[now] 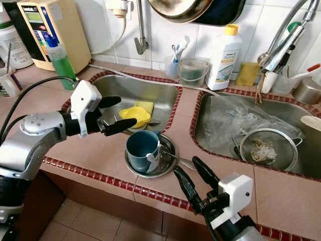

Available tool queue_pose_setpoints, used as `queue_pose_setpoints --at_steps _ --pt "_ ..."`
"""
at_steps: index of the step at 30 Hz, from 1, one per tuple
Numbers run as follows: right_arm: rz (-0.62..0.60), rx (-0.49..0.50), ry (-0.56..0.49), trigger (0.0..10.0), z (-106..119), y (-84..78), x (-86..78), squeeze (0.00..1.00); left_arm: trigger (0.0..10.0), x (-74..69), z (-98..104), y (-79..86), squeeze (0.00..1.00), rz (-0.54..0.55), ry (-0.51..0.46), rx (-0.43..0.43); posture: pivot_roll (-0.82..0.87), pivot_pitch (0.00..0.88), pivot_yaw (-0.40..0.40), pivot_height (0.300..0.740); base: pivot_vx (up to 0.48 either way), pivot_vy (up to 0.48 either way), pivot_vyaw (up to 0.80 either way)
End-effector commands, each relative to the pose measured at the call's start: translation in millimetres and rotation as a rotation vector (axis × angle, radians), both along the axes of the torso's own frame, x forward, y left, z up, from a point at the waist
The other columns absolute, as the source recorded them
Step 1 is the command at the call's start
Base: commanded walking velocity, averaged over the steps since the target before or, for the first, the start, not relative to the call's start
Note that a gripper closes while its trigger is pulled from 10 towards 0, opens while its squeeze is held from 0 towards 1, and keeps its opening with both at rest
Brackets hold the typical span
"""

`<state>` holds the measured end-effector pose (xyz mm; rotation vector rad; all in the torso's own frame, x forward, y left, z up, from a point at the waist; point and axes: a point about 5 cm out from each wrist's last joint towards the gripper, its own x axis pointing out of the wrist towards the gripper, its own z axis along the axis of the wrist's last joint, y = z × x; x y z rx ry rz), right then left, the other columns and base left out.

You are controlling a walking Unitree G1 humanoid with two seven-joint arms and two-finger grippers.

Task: Kitchen organization

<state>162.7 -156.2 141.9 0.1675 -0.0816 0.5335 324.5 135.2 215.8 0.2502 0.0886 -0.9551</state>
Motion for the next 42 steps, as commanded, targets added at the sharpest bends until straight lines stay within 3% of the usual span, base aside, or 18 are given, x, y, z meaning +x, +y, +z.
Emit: queue_pose_setpoints --at_steps 1,15,22,32,42 --pt "0.014 0.002 -0.006 10.0 3 2.8 -1.7 0.0 10.0 0.2 3 -3.9 0.0 0.001 0.018 0.014 -0.2 0.083 0.06 0.74 0.0 0.0 0.0" --pt "0.023 -0.022 0.019 10.0 0 0.6 -4.4 0.0 10.0 -13.3 -5 -12.3 0.0 -0.1 0.136 0.09 -0.2 0.093 0.056 0.74 0.0 0.0 0.0" --pt "0.03 -0.027 0.029 10.0 -2 1.8 -5.0 0.0 10.0 -13.5 -5 -17.9 0.0 -0.088 0.166 0.116 -0.2 0.095 0.057 0.74 0.0 0.0 0.0" --pt "0.035 -0.023 0.04 10.0 -4 4.4 -5.4 0.0 10.0 -17.1 3 -33.3 0.0 -0.107 0.26 0.073 -0.2 0.093 0.069 0.74 0.0 0.0 0.0" --pt "0.03 -0.012 0.049 10.0 -6 8.6 -5.8 0.0 10.0 -12.0 5 -38.8 0.0 -0.032 0.275 0.121 -0.2 0.093 0.081 0.74 0.0 0.0 0.0"
